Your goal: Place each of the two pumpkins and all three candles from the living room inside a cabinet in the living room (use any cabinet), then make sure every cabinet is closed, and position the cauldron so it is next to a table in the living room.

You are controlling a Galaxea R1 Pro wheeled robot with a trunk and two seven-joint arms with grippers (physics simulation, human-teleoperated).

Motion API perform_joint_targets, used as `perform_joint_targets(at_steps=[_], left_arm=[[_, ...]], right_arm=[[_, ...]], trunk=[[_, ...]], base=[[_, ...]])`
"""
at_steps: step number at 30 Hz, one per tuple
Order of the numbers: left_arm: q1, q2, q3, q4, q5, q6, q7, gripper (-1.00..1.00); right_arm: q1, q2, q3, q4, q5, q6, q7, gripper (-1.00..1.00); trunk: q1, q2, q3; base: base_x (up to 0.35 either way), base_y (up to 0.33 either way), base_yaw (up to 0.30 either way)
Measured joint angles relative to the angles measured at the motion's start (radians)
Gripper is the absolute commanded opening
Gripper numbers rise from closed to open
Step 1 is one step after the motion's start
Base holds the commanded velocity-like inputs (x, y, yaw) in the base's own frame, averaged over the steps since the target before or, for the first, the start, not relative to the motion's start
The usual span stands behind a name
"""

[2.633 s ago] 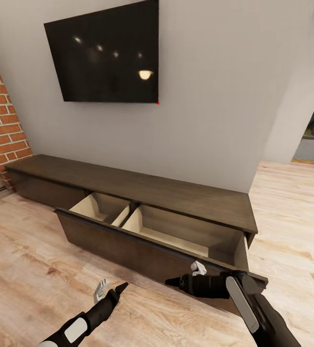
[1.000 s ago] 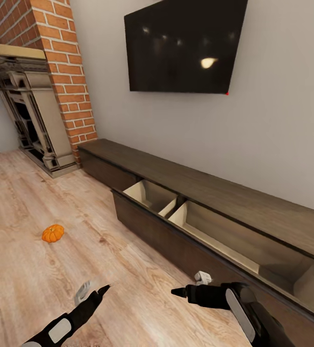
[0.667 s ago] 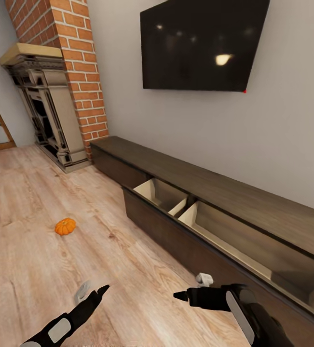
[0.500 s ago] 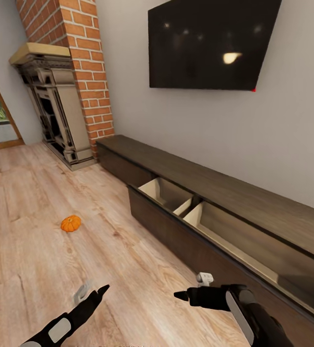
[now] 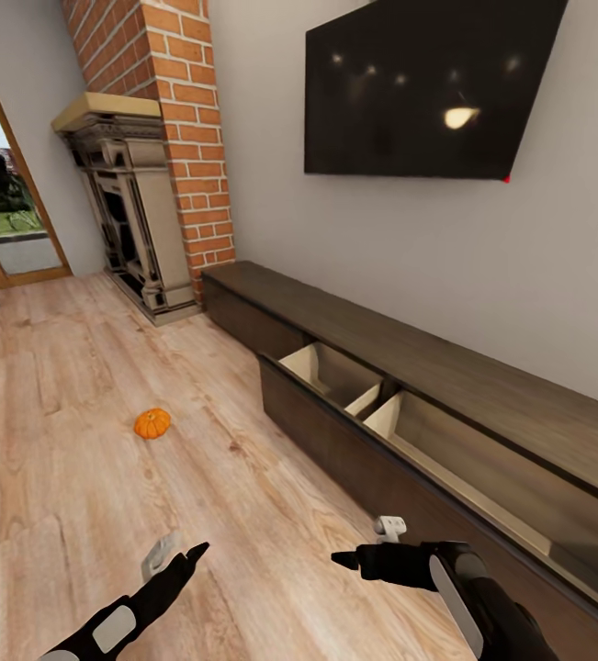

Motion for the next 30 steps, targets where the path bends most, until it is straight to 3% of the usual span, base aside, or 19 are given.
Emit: perform_joint_targets(at_steps=[10, 28, 30], left_arm=[[0.0, -0.002, 0.0, 0.001, 0.0, 0.0, 0.001, 1.0], [0.0, -0.01, 0.0, 0.003, -0.002, 0.0, 0.001, 1.0], [0.0, -0.026, -0.001, 0.003, -0.002, 0.0, 0.003, 1.0]], right_arm=[[0.0, 0.001, 0.001, 0.0, 0.053, -0.002, 0.002, 1.0], [0.0, 0.002, 0.001, 0.0, 0.056, -0.002, 0.002, 1.0], [0.0, 0.002, 0.001, 0.0, 0.056, -0.002, 0.002, 1.0]], trunk=[[0.0, 0.0, 0.015], [0.0, 0.0, 0.04], [0.0, 0.0, 0.042]], base=[[0.0, 0.0, 0.161], [0.0, 0.0, 0.172], [0.0, 0.0, 0.176]])
